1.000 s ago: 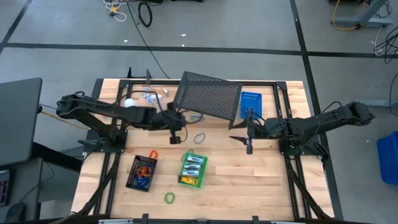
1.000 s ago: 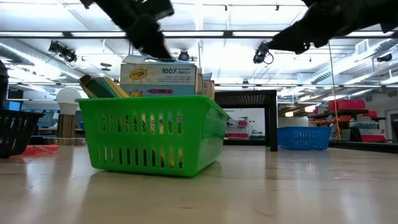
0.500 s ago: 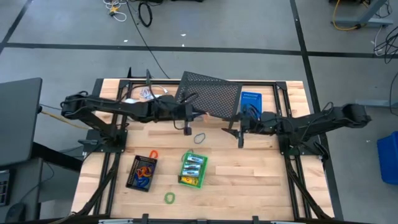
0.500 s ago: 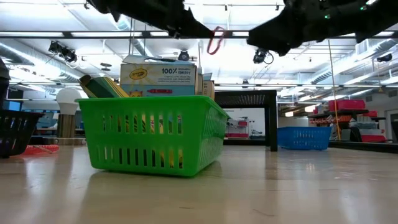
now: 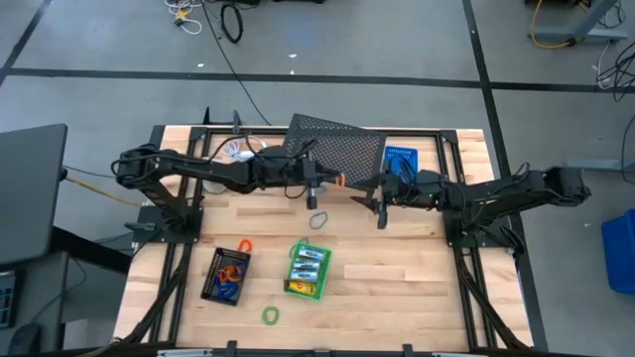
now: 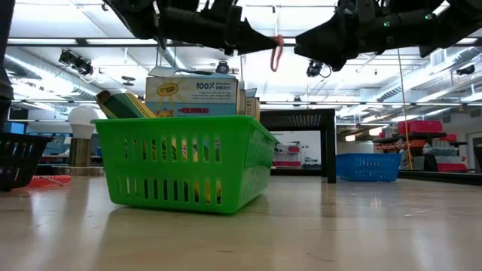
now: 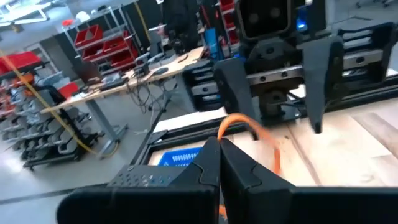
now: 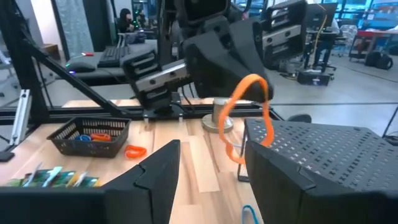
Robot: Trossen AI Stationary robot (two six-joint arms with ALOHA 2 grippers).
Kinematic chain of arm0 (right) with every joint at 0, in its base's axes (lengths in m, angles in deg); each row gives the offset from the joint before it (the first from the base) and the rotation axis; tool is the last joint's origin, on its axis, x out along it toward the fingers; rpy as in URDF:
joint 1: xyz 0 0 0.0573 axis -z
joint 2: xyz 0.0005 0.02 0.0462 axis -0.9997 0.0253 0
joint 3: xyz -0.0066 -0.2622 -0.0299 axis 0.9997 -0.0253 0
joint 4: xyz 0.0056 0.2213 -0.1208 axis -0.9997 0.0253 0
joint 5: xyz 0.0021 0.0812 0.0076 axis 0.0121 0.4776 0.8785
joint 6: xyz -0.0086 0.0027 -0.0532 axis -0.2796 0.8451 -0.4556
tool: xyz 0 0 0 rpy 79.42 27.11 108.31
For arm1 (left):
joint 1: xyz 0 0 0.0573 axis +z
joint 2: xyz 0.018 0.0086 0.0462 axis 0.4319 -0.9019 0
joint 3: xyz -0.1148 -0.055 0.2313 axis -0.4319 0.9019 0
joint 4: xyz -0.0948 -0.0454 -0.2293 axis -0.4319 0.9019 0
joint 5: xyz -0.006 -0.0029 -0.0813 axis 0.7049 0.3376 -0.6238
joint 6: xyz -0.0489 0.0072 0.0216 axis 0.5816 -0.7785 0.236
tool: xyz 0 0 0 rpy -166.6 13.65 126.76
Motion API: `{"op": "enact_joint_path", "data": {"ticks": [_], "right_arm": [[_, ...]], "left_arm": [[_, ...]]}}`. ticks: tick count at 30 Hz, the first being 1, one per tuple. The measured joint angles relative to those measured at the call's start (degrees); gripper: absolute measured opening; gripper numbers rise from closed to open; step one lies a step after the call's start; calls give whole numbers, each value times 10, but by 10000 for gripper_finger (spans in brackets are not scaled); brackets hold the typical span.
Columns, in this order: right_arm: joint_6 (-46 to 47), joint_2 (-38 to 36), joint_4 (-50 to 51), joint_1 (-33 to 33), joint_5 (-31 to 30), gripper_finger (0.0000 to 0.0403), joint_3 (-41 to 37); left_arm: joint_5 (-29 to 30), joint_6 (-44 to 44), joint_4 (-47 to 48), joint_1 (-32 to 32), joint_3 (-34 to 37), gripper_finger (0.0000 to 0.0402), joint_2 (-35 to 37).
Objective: Pick & Place Office Desk Supplies
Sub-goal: Put the orange rubberband into the blue bin
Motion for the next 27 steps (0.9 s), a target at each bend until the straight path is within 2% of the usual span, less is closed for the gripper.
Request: {"op": "enact_joint_path", "data": {"ticks": [7,27], "right_arm": [[4,0,-2,8,-2,192,0],[11,0,-22,13,18,192,0]], "left_arm": [[-8,2,-53,0,-1,1,-28],[-13,-8,-47,0,-59,1,-76]]}}
